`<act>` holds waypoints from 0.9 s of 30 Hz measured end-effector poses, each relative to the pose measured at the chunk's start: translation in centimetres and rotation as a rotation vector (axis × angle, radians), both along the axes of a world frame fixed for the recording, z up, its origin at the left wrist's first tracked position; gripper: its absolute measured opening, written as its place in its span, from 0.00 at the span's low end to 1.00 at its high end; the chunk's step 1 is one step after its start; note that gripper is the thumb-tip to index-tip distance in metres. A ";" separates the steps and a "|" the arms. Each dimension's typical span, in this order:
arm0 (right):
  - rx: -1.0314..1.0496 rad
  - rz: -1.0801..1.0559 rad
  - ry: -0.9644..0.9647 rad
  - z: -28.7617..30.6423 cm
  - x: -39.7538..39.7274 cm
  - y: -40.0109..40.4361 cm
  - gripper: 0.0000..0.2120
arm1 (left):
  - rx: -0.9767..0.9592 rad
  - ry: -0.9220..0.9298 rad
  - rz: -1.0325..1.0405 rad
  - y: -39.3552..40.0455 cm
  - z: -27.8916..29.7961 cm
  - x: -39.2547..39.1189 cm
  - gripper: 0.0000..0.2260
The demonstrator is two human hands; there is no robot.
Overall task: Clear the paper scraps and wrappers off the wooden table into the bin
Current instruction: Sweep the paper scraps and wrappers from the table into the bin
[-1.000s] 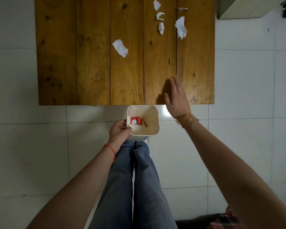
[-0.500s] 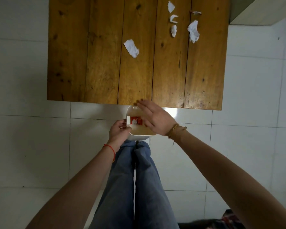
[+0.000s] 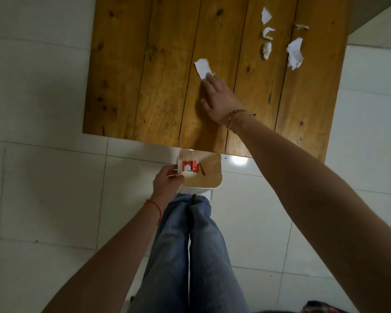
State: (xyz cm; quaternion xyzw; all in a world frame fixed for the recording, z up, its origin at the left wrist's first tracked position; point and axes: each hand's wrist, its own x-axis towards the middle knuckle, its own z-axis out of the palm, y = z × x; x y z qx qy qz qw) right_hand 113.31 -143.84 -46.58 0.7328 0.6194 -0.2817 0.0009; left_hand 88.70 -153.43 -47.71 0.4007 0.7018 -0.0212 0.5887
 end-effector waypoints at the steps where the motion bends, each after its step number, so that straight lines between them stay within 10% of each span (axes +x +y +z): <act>1: 0.014 0.009 -0.006 -0.1 -0.2 -0.5 0.29 | -0.001 0.002 -0.002 0.1 0.0 -0.1 0.19; 12: 0.014 0.292 0.251 0.9 -7.4 -17.5 0.25 | 0.015 0.016 -0.017 -0.8 1.5 -0.2 0.16; 27: 0.153 -0.638 0.262 12.7 -10.4 -26.7 0.20 | 0.137 -0.028 -0.205 -3.7 14.5 -1.1 0.12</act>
